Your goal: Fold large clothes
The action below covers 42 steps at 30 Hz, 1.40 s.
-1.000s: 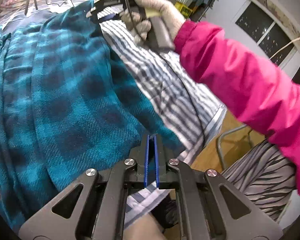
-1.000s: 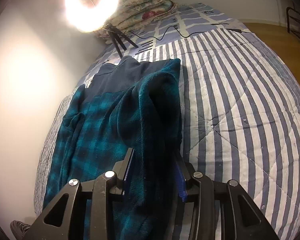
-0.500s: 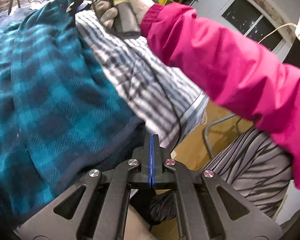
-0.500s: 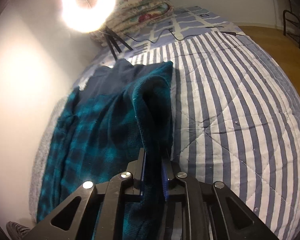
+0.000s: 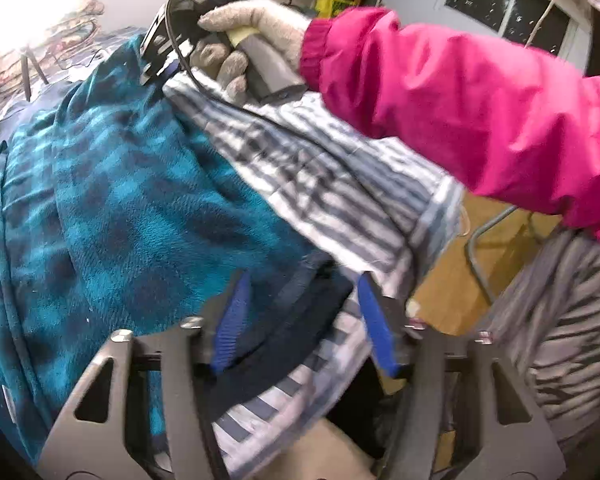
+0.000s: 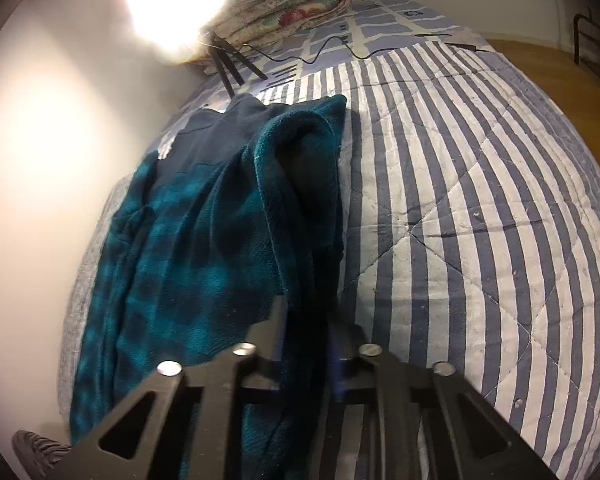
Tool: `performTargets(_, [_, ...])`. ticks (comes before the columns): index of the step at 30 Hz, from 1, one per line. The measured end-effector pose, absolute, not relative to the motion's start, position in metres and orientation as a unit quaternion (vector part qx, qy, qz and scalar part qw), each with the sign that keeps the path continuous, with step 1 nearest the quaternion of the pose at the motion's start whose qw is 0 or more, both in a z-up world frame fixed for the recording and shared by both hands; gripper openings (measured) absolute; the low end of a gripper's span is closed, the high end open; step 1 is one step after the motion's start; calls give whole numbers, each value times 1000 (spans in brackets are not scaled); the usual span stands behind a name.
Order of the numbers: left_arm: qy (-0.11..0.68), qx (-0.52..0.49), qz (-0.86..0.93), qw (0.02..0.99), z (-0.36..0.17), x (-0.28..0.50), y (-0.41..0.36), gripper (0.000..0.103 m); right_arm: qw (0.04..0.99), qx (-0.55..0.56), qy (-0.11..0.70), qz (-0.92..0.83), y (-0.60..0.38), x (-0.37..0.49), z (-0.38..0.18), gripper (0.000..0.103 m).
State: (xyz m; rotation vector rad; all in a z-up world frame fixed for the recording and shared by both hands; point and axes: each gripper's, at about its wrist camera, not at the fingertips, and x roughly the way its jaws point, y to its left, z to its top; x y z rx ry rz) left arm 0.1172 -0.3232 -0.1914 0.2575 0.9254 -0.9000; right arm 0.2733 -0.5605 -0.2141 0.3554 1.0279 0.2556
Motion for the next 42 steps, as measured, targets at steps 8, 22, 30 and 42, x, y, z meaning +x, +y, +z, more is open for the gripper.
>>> performTargets(8, [465,57,-456,757,-193,130,-306,1,861,150,474,107,-560,266,-200,3])
performTargets(22, [463,101,-476,741,-208,94,-321,0,857,131,494,59,-569,272,-214,27])
performTargets(30, [415,73,-408,810,-167,105,-261,19,853,186,476,108,-601,237,-198,33])
performTargets(42, [408,94,-416,807,-175,119,-299,60,848,206,477,104,-621,211,-198,33])
